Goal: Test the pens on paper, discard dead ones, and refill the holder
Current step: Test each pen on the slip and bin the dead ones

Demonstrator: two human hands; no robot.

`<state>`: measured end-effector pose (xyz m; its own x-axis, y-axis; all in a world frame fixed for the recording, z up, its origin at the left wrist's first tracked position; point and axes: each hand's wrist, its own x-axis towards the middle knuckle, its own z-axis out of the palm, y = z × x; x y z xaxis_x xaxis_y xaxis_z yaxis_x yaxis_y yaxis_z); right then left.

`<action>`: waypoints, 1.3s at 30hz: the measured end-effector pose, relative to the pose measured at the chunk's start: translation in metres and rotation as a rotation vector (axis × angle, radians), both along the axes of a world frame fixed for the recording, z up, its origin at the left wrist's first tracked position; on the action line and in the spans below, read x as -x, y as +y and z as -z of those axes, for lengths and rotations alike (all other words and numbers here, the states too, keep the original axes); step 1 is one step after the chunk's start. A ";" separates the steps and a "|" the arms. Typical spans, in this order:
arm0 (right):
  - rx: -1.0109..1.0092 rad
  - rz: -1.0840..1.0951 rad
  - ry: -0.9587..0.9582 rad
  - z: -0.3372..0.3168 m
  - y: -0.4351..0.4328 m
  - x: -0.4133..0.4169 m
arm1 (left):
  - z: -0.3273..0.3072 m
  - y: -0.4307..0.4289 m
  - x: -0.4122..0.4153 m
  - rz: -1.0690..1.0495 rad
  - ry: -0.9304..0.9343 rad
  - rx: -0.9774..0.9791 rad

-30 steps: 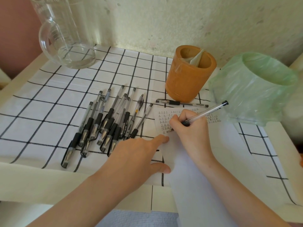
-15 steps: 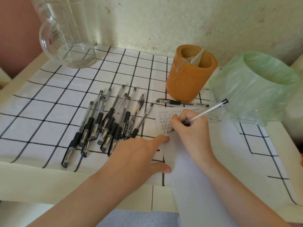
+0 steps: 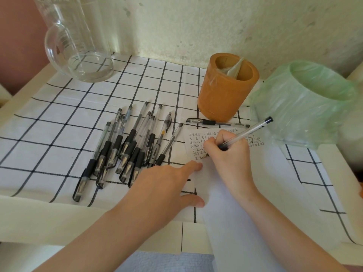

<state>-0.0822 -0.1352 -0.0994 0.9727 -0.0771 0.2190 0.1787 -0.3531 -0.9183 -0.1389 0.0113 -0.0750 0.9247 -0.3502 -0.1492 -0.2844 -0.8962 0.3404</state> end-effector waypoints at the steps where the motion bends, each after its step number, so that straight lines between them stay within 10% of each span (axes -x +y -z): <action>1: 0.000 0.005 0.001 0.000 0.000 0.000 | 0.000 0.000 0.000 0.000 0.001 0.001; 26: -0.613 -0.076 0.432 -0.026 -0.027 0.013 | -0.003 0.000 0.002 0.003 0.025 0.028; 34: -0.571 -0.147 0.397 -0.045 -0.031 0.016 | -0.017 0.002 0.003 -0.169 0.083 0.732; 39: -0.496 -0.176 0.412 -0.048 -0.024 0.025 | -0.014 0.006 -0.006 -0.172 0.179 0.832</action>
